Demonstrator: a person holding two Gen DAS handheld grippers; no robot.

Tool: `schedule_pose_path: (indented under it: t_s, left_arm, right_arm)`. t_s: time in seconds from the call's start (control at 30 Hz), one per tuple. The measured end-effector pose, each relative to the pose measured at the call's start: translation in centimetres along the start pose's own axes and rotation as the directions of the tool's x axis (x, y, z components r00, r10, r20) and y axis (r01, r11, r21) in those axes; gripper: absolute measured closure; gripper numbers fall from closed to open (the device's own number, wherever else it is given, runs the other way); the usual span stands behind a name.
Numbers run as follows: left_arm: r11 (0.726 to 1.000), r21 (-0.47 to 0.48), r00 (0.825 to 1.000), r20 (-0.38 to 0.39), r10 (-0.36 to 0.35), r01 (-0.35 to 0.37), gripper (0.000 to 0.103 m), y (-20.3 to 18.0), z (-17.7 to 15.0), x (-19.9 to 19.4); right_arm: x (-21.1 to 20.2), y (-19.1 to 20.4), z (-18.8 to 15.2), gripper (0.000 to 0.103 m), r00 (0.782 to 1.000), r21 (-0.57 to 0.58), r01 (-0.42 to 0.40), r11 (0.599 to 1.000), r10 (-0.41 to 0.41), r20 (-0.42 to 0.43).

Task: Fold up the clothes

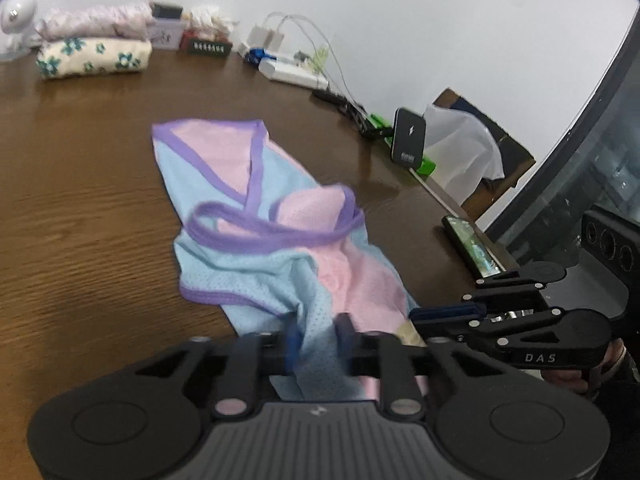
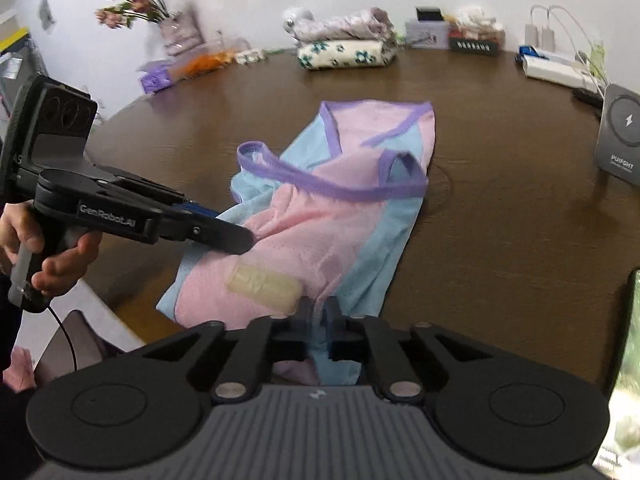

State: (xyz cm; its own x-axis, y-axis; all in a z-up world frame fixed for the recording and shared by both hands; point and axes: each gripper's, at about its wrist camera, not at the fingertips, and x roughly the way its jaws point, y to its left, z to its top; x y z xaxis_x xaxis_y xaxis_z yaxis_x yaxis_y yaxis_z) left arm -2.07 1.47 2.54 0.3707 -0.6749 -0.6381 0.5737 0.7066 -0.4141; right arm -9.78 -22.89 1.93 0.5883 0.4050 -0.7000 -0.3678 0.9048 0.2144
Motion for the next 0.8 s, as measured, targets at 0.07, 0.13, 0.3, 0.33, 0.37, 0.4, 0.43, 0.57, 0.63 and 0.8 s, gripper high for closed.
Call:
schedule_pose_path:
  t_s: [0.07, 0.13, 0.3, 0.33, 0.37, 0.4, 0.43, 0.57, 0.63, 0.8]
  left_arm:
    - [0.999, -0.004, 0.998, 0.062, 0.033, -0.033, 0.050, 0.7, 0.7, -0.8]
    - [0.999, -0.003, 0.995, 0.087, 0.040, -0.040, 0.050, 1.8, 1.9, -0.7]
    - [1.000, -0.006, 0.999, 0.042, 0.027, -0.027, 0.085, 3.7, 4.7, 2.6]
    - [1.000, -0.008, 1.000, 0.031, 0.001, -0.001, 0.090, 3.9, 5.0, 3.1]
    - [1.000, -0.025, 0.999, 0.031, -0.009, 0.010, 0.097, 3.8, 5.3, 3.5]
    - [0.999, -0.029, 0.999, 0.043, -0.022, 0.023, 0.096, 3.7, 5.5, 3.6]
    - [0.999, -0.031, 0.997, 0.061, -0.039, 0.041, 0.095, 3.6, 5.6, 3.6]
    - [0.997, -0.080, 0.998, 0.060, 0.001, 0.004, 0.085, 4.5, 5.2, 4.0]
    - [0.996, -0.089, 0.998, 0.055, 0.016, -0.011, 0.073, 4.6, 4.7, 3.4]
    - [0.997, 0.045, 0.994, 0.090, 0.059, -0.064, 0.050, 1.8, 2.2, -1.2]
  right_arm:
    - [-1.1, -0.2, 0.1, 0.071, 0.998, 0.007, 0.010, 1.000, -0.011, 0.056]
    - [-1.3, -0.9, 1.5, 0.066, 0.992, 0.027, 0.023, 0.999, -0.026, 0.125]
    - [3.0, -1.4, 5.0, 0.079, 0.988, 0.032, 0.097, 0.995, -0.101, 0.119]
    - [3.9, -1.5, 5.5, 0.086, 0.990, 0.041, 0.095, 0.995, -0.099, 0.105]
    - [4.8, -1.7, 6.0, 0.095, 0.991, 0.050, 0.092, 0.994, -0.097, 0.091]
    - [5.6, -1.8, 6.4, 0.097, 0.992, 0.059, 0.090, 0.994, -0.094, 0.079]
    - [5.4, -1.8, 6.6, 0.097, 0.990, 0.066, 0.081, 0.995, -0.088, 0.110]
    - [5.6, -1.9, 6.5, 0.095, 0.989, 0.070, 0.075, 0.995, -0.083, 0.123]
    - [6.2, -2.0, 6.2, 0.091, 0.989, 0.061, 0.120, 0.991, -0.124, 0.081]
    - [1.7, -0.7, 3.1, 0.060, 0.989, -0.097, 0.068, 0.993, -0.054, 0.138]
